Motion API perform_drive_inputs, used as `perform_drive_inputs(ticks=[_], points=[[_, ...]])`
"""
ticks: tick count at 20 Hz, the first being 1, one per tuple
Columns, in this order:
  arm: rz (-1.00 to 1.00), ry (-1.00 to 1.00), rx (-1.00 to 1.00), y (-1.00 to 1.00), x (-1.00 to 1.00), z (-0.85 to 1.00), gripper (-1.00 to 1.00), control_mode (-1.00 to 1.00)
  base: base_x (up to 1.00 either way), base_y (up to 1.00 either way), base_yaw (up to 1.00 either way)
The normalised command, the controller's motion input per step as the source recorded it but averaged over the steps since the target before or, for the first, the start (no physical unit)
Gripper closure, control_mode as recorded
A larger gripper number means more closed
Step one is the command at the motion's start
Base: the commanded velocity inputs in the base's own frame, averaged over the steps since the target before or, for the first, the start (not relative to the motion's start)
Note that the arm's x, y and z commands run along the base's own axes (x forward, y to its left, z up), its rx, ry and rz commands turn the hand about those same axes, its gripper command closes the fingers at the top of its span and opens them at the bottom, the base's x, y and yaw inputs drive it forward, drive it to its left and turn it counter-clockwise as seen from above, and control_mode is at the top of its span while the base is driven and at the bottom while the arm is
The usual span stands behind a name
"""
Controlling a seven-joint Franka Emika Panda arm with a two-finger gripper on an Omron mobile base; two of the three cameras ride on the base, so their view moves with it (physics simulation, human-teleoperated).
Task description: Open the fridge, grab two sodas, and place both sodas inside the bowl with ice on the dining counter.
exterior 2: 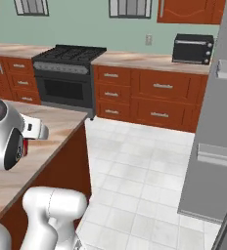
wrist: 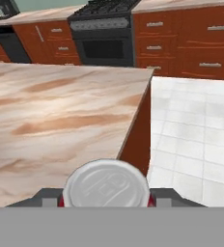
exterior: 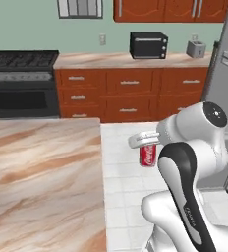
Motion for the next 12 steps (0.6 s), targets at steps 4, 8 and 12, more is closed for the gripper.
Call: perform_drive_inputs(ticks=[4, 8, 12], points=[[0.00, 0.00, 0.00, 0.00, 0.00, 0.00, 1.00, 1.00, -0.94, 0.23, 0.32], [0.00, 0.00, 0.00, 0.00, 0.00, 0.00, 1.00, 1.00, -0.95, 0.33, 0.29], [0.00, 0.00, 0.00, 0.00, 0.00, 0.00, 1.00, 1.00, -0.98, 0.26, 0.28]])
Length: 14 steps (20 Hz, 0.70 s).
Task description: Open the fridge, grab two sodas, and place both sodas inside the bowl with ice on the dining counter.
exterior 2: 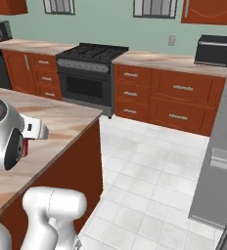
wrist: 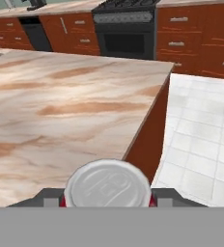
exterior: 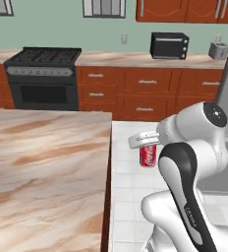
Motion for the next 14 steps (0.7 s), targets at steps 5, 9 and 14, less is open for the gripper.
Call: perform_drive_inputs(ticks=[5, 9, 14], points=[[0.00, 0.00, 0.00, 0.00, 0.00, 0.00, 1.00, 1.00, -0.99, 0.07, 0.29], [0.00, 0.00, 0.00, 0.00, 0.00, 0.00, 1.00, 1.00, -0.89, -0.33, 0.37], [0.00, 0.00, 0.00, 0.00, 0.00, 0.00, 1.00, 1.00, -0.96, -0.02, 0.32]])
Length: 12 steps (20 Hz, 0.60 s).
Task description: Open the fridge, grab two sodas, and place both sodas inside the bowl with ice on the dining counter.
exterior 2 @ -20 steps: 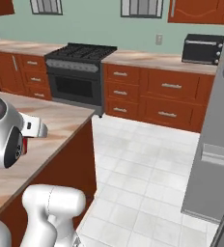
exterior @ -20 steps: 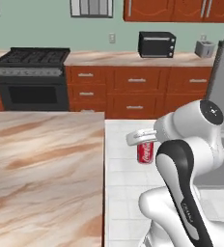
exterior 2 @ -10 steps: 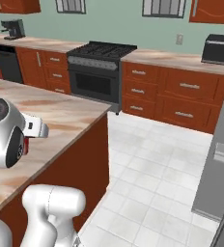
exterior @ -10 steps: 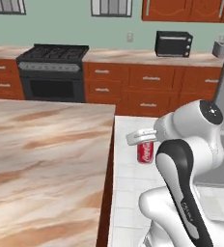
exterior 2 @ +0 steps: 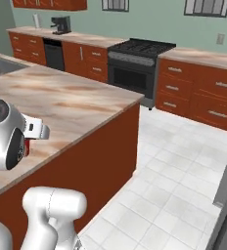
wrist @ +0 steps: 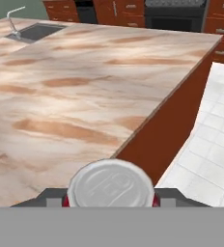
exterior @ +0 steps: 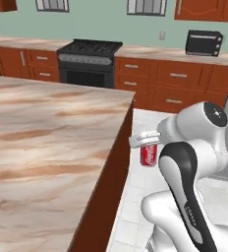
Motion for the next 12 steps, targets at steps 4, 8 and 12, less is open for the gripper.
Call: perform_drive_inputs(ticks=[4, 8, 12], points=[[0.00, 0.00, 0.00, 0.00, 0.00, 0.00, 1.00, 1.00, -0.88, 0.08, 0.29], [0.00, 0.00, 0.00, 0.00, 0.00, 0.00, 1.00, 1.00, -0.72, 0.44, 0.27], [0.00, 0.00, 0.00, 0.00, 0.00, 0.00, 1.00, 1.00, -0.81, 0.52, 0.24]])
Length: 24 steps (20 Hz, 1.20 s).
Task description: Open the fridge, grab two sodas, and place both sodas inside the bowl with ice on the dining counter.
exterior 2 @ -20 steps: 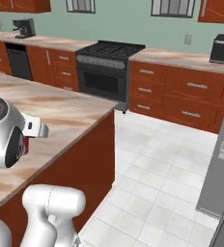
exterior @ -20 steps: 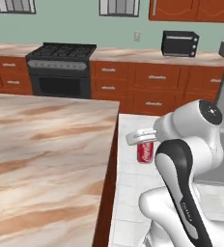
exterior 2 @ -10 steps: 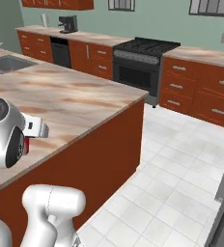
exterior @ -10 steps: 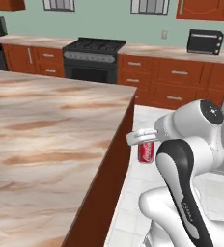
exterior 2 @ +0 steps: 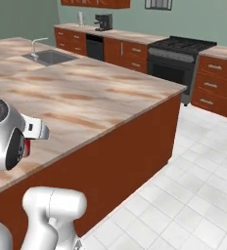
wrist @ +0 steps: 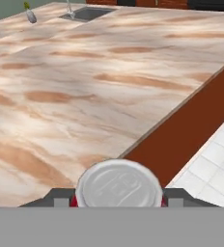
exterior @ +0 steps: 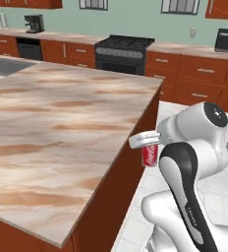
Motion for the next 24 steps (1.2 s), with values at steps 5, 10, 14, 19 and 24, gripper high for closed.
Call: perform_drive_inputs(ticks=[5, 10, 14, 19, 24], points=[[0.00, 0.00, 0.00, 0.00, 0.00, 0.00, 1.00, 1.00, -0.89, 0.51, 0.22], [0.00, 0.00, 0.00, 0.00, 0.00, 0.00, 1.00, 1.00, -0.87, 0.57, 0.20], [0.00, 0.00, 0.00, 0.00, 0.00, 0.00, 1.00, 1.00, -0.15, 0.90, 0.09], [0.00, 0.00, 0.00, 0.00, 0.00, 0.00, 1.00, 1.00, 0.44, 1.00, 0.00], [0.00, 0.00, 0.00, 0.00, 0.00, 0.00, 1.00, 1.00, 0.41, 1.00, -0.04]])
